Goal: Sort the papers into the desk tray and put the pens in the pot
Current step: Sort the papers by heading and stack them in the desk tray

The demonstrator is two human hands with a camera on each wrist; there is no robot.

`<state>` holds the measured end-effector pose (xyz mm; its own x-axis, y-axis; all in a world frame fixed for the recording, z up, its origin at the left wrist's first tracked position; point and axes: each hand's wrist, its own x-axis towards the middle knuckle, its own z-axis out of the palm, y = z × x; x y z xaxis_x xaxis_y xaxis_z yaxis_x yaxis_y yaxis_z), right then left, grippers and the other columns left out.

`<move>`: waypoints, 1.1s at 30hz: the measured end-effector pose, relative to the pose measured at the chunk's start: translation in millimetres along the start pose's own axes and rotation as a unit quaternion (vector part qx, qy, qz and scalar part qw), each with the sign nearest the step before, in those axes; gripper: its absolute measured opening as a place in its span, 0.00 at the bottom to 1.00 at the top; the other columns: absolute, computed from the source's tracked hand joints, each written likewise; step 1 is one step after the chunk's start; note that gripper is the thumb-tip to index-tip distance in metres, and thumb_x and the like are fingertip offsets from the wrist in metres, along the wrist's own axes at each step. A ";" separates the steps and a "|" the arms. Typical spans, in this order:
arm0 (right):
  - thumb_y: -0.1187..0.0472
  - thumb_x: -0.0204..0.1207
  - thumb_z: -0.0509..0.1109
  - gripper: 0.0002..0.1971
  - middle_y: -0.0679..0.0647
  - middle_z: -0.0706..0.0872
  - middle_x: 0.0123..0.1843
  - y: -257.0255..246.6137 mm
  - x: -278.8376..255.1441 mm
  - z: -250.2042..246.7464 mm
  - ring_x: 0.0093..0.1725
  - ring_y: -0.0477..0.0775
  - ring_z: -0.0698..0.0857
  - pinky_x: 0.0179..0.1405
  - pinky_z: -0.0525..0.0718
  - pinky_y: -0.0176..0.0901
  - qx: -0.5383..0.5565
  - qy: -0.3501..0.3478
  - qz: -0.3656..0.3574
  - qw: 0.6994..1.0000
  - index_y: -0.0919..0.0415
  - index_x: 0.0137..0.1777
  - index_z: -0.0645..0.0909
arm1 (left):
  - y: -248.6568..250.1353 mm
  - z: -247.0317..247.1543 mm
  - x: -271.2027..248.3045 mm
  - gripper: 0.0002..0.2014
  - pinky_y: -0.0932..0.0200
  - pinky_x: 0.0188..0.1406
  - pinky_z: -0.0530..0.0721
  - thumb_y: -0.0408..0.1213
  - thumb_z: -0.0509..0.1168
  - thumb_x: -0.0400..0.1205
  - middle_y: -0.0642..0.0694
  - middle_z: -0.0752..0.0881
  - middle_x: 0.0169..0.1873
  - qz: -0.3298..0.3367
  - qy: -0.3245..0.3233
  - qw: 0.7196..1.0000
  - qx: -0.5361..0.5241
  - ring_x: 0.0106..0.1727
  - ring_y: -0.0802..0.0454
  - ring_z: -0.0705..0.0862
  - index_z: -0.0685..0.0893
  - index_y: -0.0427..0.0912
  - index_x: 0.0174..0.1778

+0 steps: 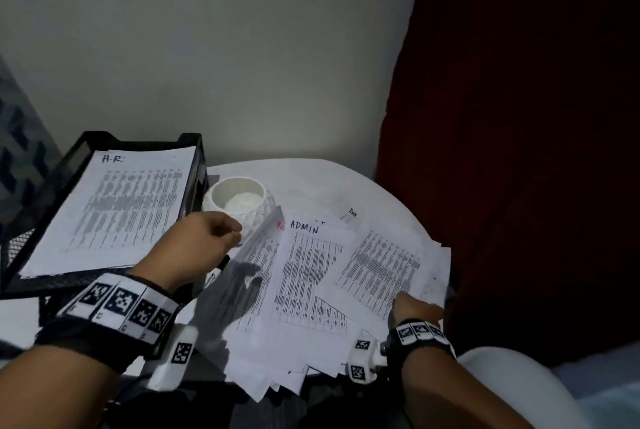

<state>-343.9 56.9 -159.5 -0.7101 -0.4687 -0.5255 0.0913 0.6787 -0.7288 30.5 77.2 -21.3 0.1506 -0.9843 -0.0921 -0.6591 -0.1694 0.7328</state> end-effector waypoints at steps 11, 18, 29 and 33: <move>0.56 0.83 0.67 0.15 0.56 0.92 0.63 23.1 27.5 15.7 0.65 0.59 0.89 0.59 0.83 0.41 -0.099 -0.019 -0.039 0.994 0.58 0.63 0.90 | -11.7 25.0 10.6 0.06 0.59 0.54 0.81 0.49 0.71 0.82 0.59 0.90 0.48 -0.017 -0.065 0.994 0.088 0.52 0.55 0.88 0.90 0.57 0.52; 0.63 0.67 0.88 0.41 0.70 0.86 0.65 21.4 8.4 17.8 0.64 0.70 0.88 0.56 0.82 0.49 -0.110 -0.071 -0.054 0.990 0.76 0.76 0.72 | -23.8 38.3 17.7 0.03 0.57 0.58 0.86 0.47 0.72 0.81 0.59 0.91 0.44 -0.023 -0.096 0.991 0.094 0.49 0.58 0.89 0.88 0.59 0.42; 0.75 0.82 0.63 0.09 0.59 0.86 0.45 -13.4 -35.4 16.1 0.37 0.56 0.84 0.31 0.76 0.38 0.067 -0.030 -0.200 0.977 0.64 0.54 0.82 | -17.9 38.8 12.2 0.01 0.57 0.51 0.87 0.45 0.72 0.81 0.55 0.92 0.42 -0.023 -0.097 0.994 0.034 0.44 0.55 0.90 0.90 0.55 0.45; 0.73 0.83 0.65 0.09 0.57 0.88 0.49 -26.3 -52.1 16.8 0.41 0.56 0.86 0.35 0.78 0.36 0.099 -0.056 -0.237 0.965 0.62 0.57 0.83 | -16.3 38.5 12.7 0.06 0.49 0.53 0.89 0.45 0.73 0.81 0.50 0.93 0.42 -0.034 -0.095 0.994 -0.028 0.44 0.45 0.92 0.88 0.54 0.52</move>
<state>-297.6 54.0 -120.3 -0.6257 -0.7656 -0.1493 -0.0846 0.2569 -0.9627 14.8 65.6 -60.4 0.0470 -0.9634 -0.2641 -0.6092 -0.2372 0.7568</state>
